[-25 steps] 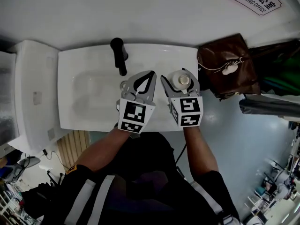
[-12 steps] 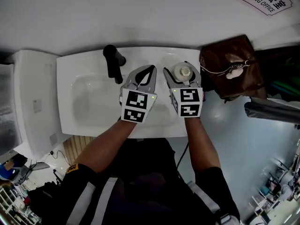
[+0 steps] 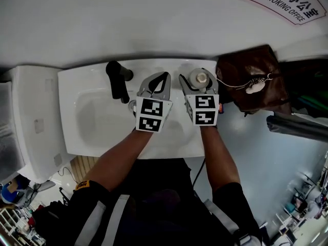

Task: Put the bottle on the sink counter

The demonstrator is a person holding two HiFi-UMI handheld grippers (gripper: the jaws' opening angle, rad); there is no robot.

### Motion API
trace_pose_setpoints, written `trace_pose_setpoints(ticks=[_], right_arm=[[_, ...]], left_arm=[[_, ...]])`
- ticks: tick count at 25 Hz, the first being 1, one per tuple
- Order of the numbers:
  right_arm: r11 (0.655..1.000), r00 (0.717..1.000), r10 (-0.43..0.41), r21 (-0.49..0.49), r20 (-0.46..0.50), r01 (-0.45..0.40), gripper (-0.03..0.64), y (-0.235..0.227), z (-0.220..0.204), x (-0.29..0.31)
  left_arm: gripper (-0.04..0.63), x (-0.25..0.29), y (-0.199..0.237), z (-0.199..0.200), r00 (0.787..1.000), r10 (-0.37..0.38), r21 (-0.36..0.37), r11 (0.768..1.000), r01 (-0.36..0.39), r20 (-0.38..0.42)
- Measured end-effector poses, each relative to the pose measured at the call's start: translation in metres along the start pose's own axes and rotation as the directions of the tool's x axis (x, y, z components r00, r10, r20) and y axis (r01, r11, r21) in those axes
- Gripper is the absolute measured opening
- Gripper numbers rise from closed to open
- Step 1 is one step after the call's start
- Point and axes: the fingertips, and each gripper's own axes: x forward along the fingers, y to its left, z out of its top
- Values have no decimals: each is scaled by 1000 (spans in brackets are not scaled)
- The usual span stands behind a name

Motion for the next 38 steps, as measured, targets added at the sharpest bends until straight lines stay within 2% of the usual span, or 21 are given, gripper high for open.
trace_pose_setpoints(ticks=[8,22,38], right_arm=[[1000,1000,-18,19,-11,18,339,-12,-3,18],[999,999,-28,30,-17,29,339,-16,-7,35],[996,996,-87,-26,-31,87,344,-14,-17,38]], left_arm=[[-3,20,6,-3,1000,9,-30,1000,-9,-12],[-3,34,12,-5,1000,3,-9,1000,-3,-25],[-3,35,10,-8,999,-17,-5,1000,17,-33]])
